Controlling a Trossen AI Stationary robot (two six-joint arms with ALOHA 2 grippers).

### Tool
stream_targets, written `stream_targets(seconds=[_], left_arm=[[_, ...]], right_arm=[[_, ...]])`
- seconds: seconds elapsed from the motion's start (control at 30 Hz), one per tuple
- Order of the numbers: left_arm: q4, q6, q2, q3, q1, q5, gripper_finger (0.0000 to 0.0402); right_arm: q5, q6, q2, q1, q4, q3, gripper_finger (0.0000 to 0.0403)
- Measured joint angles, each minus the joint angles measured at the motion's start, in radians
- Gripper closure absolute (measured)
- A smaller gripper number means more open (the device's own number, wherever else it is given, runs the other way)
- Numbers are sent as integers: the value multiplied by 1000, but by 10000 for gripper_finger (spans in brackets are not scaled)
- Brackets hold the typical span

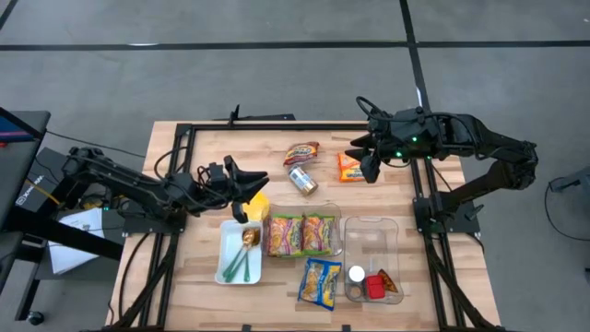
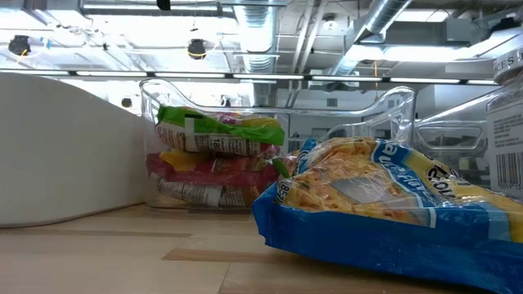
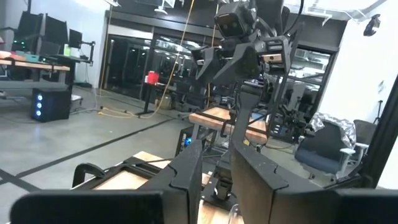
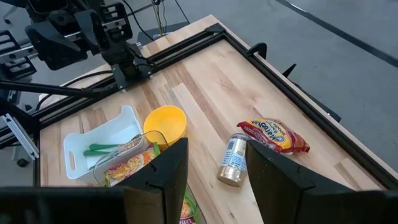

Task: Pick & Place Food Item
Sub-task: Put the red noodle pack into the left transparent bin

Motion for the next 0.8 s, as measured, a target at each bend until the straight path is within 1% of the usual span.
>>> stream_targets(seconds=[0.07,0.27,0.37,0.47,0.67,0.8], left_arm=[[-3,0,-4,0,0,-1,325],[-43,0,-5,0,8,-59,325],[-52,-7,-5,0,17,-60,325],[-68,-52,-5,0,40,-60,325],[-113,-153,-4,0,83,-56,325],[-115,-161,-4,0,100,-23,325]], right_arm=[[0,0,0,-1,0,0,249],[1,0,0,-1,0,0,249],[1,0,0,-1,0,0,249],[15,6,0,-1,0,0,249],[119,115,0,-12,-37,0,248],[132,189,0,-50,-83,-15,242]])
